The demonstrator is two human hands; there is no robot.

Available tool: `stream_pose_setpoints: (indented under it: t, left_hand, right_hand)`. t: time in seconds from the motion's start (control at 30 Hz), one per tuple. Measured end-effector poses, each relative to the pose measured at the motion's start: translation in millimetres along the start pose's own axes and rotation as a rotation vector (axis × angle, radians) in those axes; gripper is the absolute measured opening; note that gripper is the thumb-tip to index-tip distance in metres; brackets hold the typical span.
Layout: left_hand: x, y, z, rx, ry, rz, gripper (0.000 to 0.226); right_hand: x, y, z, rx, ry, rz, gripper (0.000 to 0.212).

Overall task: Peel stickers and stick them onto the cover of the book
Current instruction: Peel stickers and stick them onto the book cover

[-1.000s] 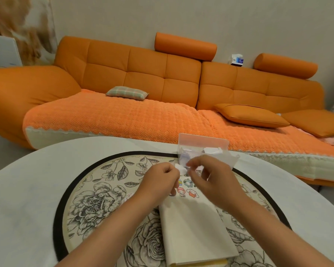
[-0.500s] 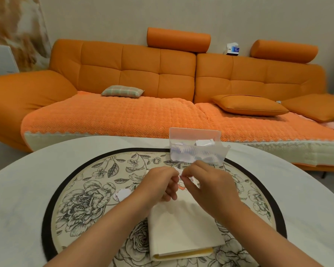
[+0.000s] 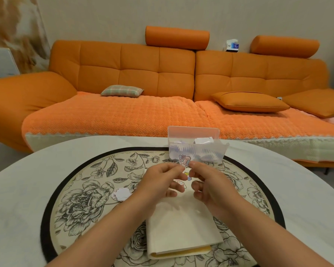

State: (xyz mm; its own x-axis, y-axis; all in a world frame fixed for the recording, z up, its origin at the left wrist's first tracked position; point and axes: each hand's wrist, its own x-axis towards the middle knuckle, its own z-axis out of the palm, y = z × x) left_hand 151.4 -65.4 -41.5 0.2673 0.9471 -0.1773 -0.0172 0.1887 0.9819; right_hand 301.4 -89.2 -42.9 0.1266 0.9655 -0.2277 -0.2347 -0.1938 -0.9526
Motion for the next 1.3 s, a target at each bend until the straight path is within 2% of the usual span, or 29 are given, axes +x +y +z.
stream_pose_setpoints:
  t: [0.17, 0.33, 0.43, 0.57, 0.9, 1.13, 1.3]
  left_hand:
    - [1.0, 1.1, -2.9, 0.078, 0.074, 0.086, 0.01]
    - [3.9, 0.9, -11.5, 0.345, 0.157, 0.208, 0.016]
    - [5.0, 0.9, -15.3, 0.496, 0.125, 0.265, 0.015]
    - [4.0, 0.3, -14.4, 0.551, 0.068, 0.296, 0.014]
    - [5.6, -2.3, -14.3, 0.642, 0.043, 0.335, 0.013]
    - [6.1, -3.3, -13.0, 0.681, 0.033, 0.328, 0.013]
    - [10.0, -1.8, -12.9, 0.598, -0.009, 0.218, 0.016]
  right_hand:
    - [-0.8, 0.6, -0.8, -0.065, 0.004, 0.014, 0.011]
    - [-1.0, -8.4, -3.7, -0.543, 0.154, -0.196, 0.022]
    - [0.2, -15.0, -8.7, -0.547, 0.102, -0.28, 0.02]
    - [4.0, -14.1, -10.0, -0.591, 0.053, -0.332, 0.01]
    - [7.3, -16.7, -15.9, -0.712, -0.039, -0.307, 0.018]
    - [9.1, -19.3, -20.0, -0.769, -0.033, -0.293, 0.022]
    - [14.3, -24.1, -29.4, -0.793, 0.028, -0.269, 0.023]
